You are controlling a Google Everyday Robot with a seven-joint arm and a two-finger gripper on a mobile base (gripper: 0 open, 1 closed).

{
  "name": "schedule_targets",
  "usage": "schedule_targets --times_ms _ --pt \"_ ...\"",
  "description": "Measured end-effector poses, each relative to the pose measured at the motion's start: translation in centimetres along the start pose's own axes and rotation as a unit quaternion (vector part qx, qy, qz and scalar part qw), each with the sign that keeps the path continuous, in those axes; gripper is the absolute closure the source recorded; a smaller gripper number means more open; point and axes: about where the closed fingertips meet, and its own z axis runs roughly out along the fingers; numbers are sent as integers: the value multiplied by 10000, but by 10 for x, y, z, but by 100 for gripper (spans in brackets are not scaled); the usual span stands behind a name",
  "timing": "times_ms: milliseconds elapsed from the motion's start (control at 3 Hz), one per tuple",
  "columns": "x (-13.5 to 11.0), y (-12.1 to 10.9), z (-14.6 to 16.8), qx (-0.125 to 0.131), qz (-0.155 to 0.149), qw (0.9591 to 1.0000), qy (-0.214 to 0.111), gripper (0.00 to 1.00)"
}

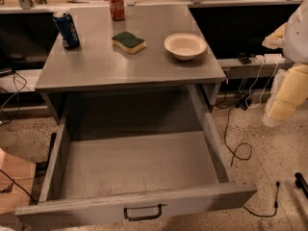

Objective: Place pepsi can into top drawer

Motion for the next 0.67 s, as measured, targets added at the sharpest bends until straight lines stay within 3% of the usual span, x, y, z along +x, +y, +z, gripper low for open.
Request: schedule_targets --times_ms 333,667 --pt "0 0 0 0 0 10000 0 0" --pt "-24 -13 5 71 -55 9993 -352 0"
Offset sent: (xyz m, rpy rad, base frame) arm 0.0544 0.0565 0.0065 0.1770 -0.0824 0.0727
